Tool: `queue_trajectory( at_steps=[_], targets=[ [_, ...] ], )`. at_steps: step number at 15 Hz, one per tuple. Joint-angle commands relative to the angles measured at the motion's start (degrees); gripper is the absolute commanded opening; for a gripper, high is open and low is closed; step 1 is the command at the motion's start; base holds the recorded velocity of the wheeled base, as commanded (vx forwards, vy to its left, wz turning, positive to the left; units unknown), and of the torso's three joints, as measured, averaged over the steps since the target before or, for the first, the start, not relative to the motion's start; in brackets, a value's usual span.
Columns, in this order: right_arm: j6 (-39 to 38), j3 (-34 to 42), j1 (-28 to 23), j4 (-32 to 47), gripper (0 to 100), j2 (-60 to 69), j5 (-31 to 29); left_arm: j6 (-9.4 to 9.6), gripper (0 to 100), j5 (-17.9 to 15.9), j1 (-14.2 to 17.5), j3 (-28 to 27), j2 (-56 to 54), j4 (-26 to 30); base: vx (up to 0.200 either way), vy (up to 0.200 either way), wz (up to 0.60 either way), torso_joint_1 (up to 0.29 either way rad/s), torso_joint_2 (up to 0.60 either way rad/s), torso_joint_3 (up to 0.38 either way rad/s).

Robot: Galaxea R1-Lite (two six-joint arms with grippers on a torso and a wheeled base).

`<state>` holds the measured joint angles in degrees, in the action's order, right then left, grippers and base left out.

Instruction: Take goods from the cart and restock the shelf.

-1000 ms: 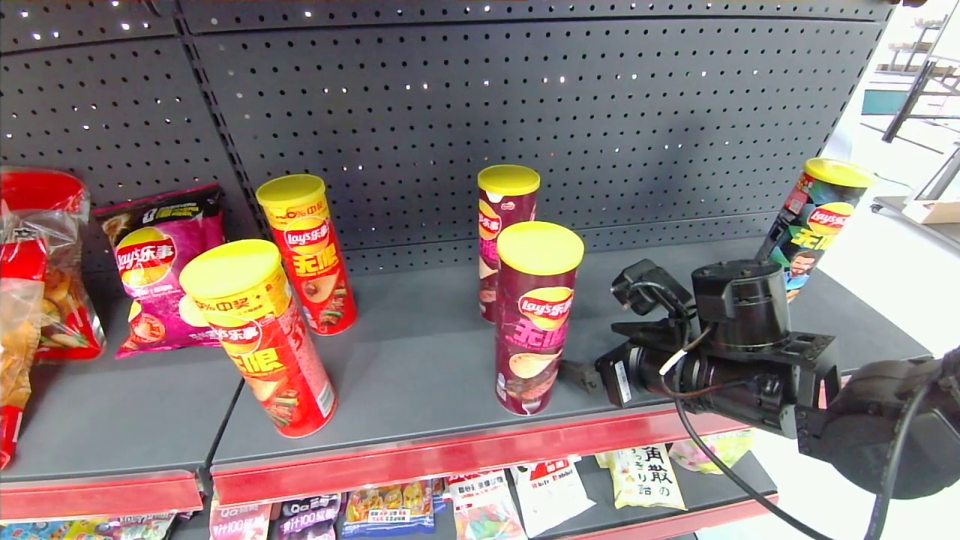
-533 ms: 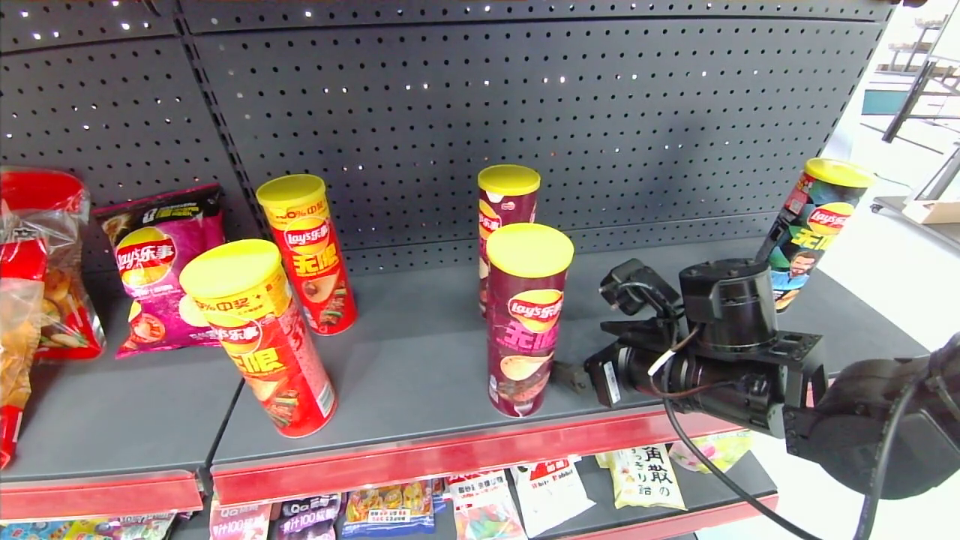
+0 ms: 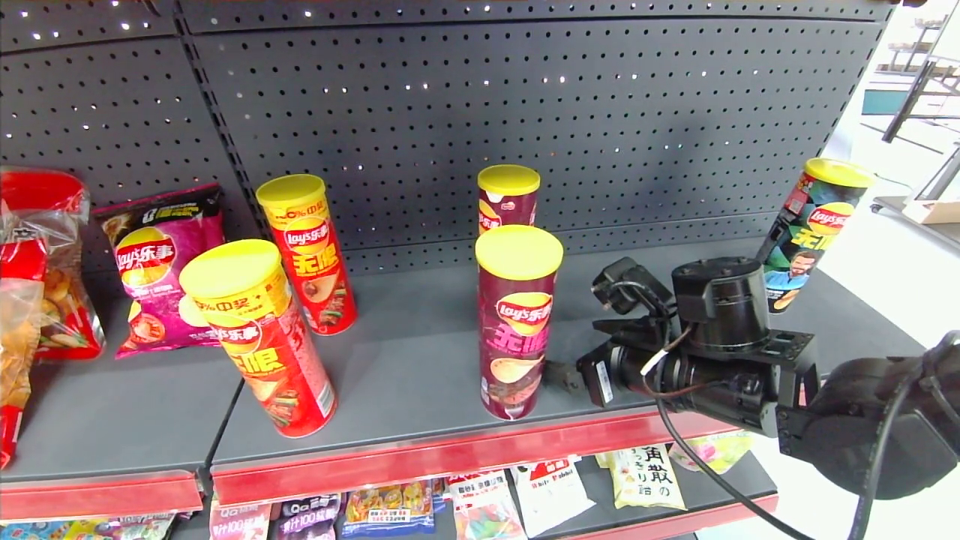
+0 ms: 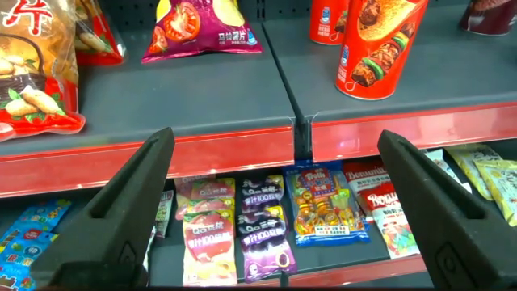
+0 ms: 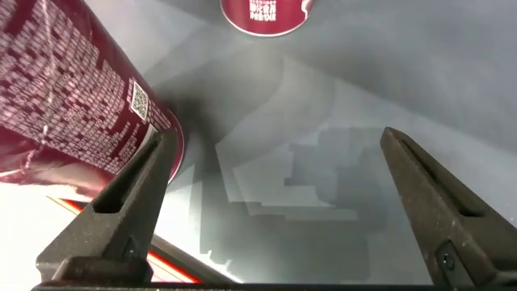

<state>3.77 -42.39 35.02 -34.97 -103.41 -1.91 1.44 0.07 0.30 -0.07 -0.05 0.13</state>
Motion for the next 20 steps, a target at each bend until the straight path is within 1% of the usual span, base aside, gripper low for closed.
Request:
queue_trajectory(
  at_steps=[1,5,7,10,14,16,17,20],
  targets=[
    [0.01,-0.06,0.13,-0.01,100,0.05,-0.02,-0.03,100,0.01,0.05,-0.01,0.05,-0.05,0.000,0.000,0.00,0.000,0.00,0.000],
    [-0.16,0.29,-0.39,-0.01,100,0.76,-0.11,0.06,100,0.10,0.05,-0.01,0.05,-0.05,0.000,0.000,0.00,0.000,0.00,0.000],
    [-0.43,1.17,-1.45,-0.01,100,2.25,-1.34,0.06,100,0.01,0.05,-0.01,0.05,-0.05,0.000,0.000,0.00,0.000,0.00,0.000],
    [-1.04,3.63,-2.59,-1.06,100,7.61,-2.13,0.06,100,0.01,0.05,-0.01,0.14,0.04,0.000,0.000,0.00,0.000,0.00,0.000],
    [-0.69,11.89,-3.12,-1.06,100,20.18,-2.22,0.14,100,0.01,0.05,-0.01,0.05,0.04,0.000,0.000,0.00,0.000,0.00,0.000],
    [-0.69,14.61,-3.12,-1.06,100,22.99,-2.13,0.32,100,0.01,0.05,0.07,0.05,-0.05,0.000,0.000,0.00,0.000,0.00,0.000],
    [-0.51,16.02,-3.12,-0.97,100,23.26,-2.13,0.50,100,-0.07,0.05,0.07,0.05,-0.05,0.000,0.000,0.00,0.000,0.00,0.000],
    [2.03,17.07,-2.15,-0.97,100,20.97,-2.13,0.58,100,-0.07,0.05,-0.01,0.05,-0.05,0.000,0.000,0.00,0.000,0.00,0.000]
  ],
)
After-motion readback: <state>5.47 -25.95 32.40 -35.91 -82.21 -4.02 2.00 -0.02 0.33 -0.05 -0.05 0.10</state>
